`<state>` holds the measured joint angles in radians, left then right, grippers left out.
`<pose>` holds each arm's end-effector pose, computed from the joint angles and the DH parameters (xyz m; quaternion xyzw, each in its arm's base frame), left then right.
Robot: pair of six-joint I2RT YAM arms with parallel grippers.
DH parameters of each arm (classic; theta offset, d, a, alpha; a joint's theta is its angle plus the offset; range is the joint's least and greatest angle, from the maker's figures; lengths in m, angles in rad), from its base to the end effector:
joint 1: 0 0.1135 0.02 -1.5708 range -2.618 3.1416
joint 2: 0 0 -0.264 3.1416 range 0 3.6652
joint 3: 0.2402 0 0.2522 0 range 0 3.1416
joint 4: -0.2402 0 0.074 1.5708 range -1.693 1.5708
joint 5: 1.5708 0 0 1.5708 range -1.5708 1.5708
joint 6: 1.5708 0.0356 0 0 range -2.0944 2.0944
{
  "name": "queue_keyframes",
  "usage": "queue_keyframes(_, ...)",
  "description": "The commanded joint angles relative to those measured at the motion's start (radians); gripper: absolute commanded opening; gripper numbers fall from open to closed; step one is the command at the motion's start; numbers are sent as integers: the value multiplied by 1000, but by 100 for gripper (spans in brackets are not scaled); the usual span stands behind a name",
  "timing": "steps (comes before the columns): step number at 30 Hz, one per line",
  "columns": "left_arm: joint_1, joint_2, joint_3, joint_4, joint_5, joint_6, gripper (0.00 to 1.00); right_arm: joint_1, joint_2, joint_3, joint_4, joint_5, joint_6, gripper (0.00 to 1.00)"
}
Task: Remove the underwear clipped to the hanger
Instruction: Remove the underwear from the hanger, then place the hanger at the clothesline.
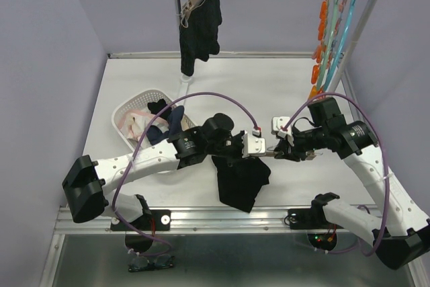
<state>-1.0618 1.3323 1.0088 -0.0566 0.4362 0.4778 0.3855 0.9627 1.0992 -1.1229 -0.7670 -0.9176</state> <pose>0.1368 -0.2760 0.3096 0.6497 0.4960 -0.3292 0.4728 0.1377 0.0826 0.3398 -0.6242 0.6408 0.2755 0.3519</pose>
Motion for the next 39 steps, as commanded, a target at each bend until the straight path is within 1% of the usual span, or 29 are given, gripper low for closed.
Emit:
queue_keyframes(1,-6,-33,39,17,-39,-16,0,-13,-28,-6,18,-26,37,40)
queue_keyframes(2,-6,-33,30,12,-48,-24,0,-17,-33,11,21,-19,57,59)
queue_keyframes(3,-6,-38,24,6,-59,-36,0,-28,-35,25,20,-11,63,84)
queue_keyframes(4,-7,-39,17,1,-82,-42,0,-34,-41,39,21,1,74,100)
queue_keyframes(10,3,-47,-12,-78,-178,-97,0,-126,-59,198,92,156,210,100)
queue_keyframes(13,17,-47,7,-121,-249,-143,0,-187,-59,280,132,271,322,100)
queue_keyframes(14,23,-47,29,-132,-261,-156,0,-212,-59,293,140,353,368,100)
queue_keyframes(15,32,-39,42,-144,-273,-171,0,-223,-68,300,153,391,381,100)
queue_keyframes(17,55,-33,83,-172,-300,-217,0,-244,-91,274,178,470,414,100)
queue_keyframes(19,98,-21,112,-186,-316,-248,0,-275,-133,240,208,494,434,100)
queue_keyframes(22,167,-5,174,-190,-314,-298,0,-312,-173,139,253,537,465,100)
queue_keyframes(25,229,24,256,-181,-321,-357,0,-333,-214,21,311,618,485,100)
queue_keyframes(26,240,33,313,-181,-318,-364,0,-341,-223,-26,328,620,493,100)
queue_keyframes(28,253,68,373,-170,-326,-383,0,-344,-249,-59,330,574,494,100)
queue_keyframes(29,256,79,431,-166,-332,-389,0,-344,-258,-76,331,511,494,100)
queue_keyframes(32,261,133,526,-155,-355,-412,0,-344,-286,-143,333,399,473,100)
queue_keyframes(33,264,160,594,-154,-359,-415,0,-344,-309,-182,333,324,445,100)
queue_keyframes(36,273,224,721,-150,-384,-442,0,-343,-344,-249,366,212,421,100)
queue_keyframes(37,276,246,756,-153,-386,-447,0,-343,-346,-259,371,195,421,100)
queue_keyframes(38,284,269,834,-161,-384,-453,0,-344,-344,-266,373,175,410,100)
queue_keyframes(39,287,319,879,-176,-373,-458,0,-343,-346,-275,383,166,407,100)
